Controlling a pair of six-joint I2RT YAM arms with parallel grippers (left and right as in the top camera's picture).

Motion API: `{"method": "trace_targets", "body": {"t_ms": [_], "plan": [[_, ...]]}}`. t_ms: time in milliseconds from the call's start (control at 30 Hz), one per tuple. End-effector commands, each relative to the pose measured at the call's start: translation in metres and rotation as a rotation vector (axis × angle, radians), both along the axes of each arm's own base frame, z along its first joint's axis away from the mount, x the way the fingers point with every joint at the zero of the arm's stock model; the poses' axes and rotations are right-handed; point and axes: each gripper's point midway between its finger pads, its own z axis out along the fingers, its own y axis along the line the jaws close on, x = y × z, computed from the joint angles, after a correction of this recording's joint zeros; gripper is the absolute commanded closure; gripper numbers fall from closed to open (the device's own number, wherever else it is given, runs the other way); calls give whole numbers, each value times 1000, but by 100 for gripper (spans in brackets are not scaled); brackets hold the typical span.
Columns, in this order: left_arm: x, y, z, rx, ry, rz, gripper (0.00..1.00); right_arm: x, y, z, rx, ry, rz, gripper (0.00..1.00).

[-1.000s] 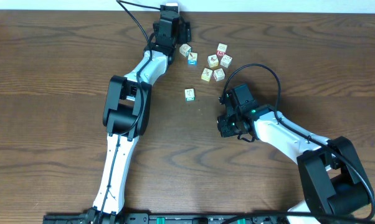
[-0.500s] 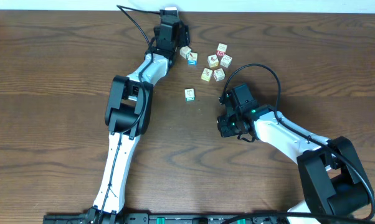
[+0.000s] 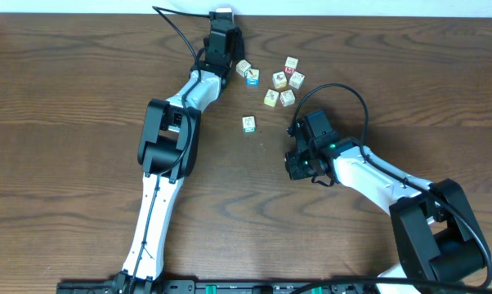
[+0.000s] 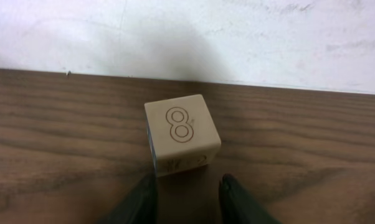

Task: Lift 3 blocks

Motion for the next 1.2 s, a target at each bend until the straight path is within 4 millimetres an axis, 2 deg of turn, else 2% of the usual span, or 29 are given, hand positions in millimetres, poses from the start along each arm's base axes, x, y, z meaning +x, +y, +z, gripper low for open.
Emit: {"method": "trace_targets", "body": {"t_ms": [0, 167, 233, 300, 367, 567, 633, 733, 867, 1033, 1100, 1167], "plan": [[3, 5, 1, 3, 2, 15, 68, -13, -6, -18, -30, 58, -9, 83], [-2, 6, 5, 13, 37, 15, 69, -13, -6, -18, -30, 57, -9, 83], [-3, 7, 12, 16, 45, 14, 74, -13, -6, -18, -30, 57, -9, 83], [-4, 7, 21, 17, 45, 14, 85, -13, -6, -18, -29, 57, -9, 83], [-6, 8, 33, 18, 43, 12, 92, -13, -6, -18, -29, 56, -9, 83], [-8, 8, 70, 15, 21, 10, 93, -12, -5, -18, -28, 54, -9, 83], [-8, 8, 88, 8, -5, 11, 72, -12, -5, -18, -27, 54, -9, 83], [-6, 8, 93, 3, -23, 11, 56, -12, -5, -18, -28, 54, -9, 83], [-3, 7, 94, 1, -42, 9, 45, -12, -5, -18, -27, 54, -9, 82], [5, 4, 107, -14, -118, 6, 32, -12, -5, -18, -27, 54, -9, 82], [7, 4, 107, -18, -134, 7, 29, -12, -5, -18, -27, 54, -9, 82], [9, 4, 96, -15, -129, 11, 28, -12, -5, -18, -27, 53, -9, 82]]}}
